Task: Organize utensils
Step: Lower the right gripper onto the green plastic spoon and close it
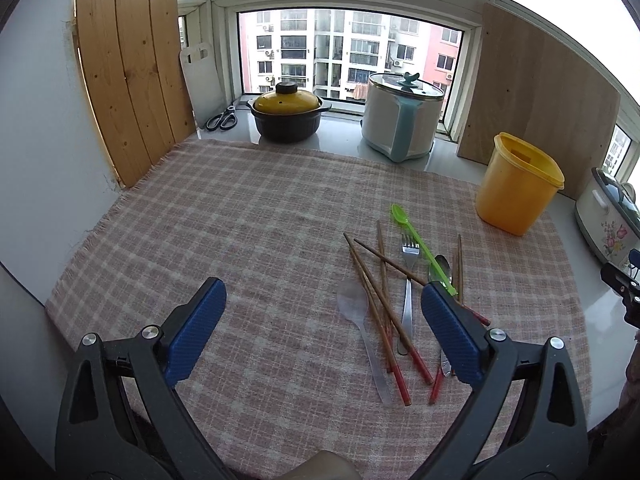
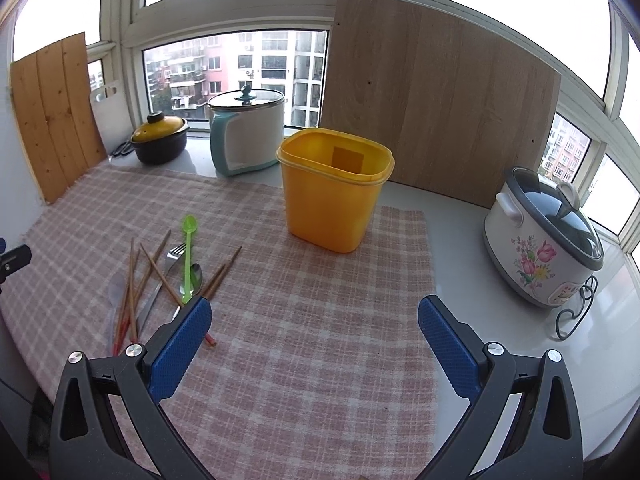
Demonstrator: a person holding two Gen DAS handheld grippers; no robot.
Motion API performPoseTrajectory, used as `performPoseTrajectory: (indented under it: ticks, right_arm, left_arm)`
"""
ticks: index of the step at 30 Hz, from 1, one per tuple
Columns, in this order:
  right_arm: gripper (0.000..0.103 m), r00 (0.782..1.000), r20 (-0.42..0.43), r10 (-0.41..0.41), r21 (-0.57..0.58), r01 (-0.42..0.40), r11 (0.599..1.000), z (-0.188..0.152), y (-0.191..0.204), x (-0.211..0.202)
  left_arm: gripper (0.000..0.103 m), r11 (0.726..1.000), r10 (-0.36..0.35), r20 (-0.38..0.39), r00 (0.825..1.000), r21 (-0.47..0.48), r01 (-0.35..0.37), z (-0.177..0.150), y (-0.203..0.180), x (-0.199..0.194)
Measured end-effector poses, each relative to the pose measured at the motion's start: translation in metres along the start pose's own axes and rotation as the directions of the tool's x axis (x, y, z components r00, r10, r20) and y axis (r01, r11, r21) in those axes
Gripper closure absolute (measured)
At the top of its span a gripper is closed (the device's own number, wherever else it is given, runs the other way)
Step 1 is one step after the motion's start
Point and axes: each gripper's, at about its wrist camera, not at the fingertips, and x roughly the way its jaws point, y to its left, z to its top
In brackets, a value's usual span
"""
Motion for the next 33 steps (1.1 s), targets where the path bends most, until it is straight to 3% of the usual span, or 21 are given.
performPoseTrajectory:
  ticks: [7,11,13,24,33]
  right_arm:
    - [0.001,0.994,-0.044,0.100,-0.017,-0.100,0.995,0.002,0.010,0.023]
    - [0.002,0.990,-0.056,0.130,-0.029,-0.132,0.991,0.007,0.015,0.033]
    - [0.007,0.986,-0.067,0.151,-0.033,-0.154,0.988,0.010,0.017,0.038]
    - [0.031,0.955,-0.139,0.262,-0.062,-0.273,0.960,0.026,0.032,0.070]
    - [0.042,0.906,-0.216,0.363,-0.093,-0.389,0.917,0.045,0.055,0.103]
  left_arm:
    - [0.026,0.994,-0.086,-0.107,0.990,-0.082,0.078,-0.009,0.014,0.030]
    - [0.033,0.986,-0.134,-0.154,0.979,-0.120,0.116,-0.011,0.017,0.046]
    - [0.042,0.981,-0.158,-0.174,0.972,-0.135,0.136,-0.013,0.018,0.053]
    - [0.065,0.962,-0.252,-0.247,0.936,-0.166,0.216,-0.021,0.011,0.083]
    - [0.072,0.968,-0.234,-0.299,0.925,-0.158,0.194,-0.024,0.012,0.121]
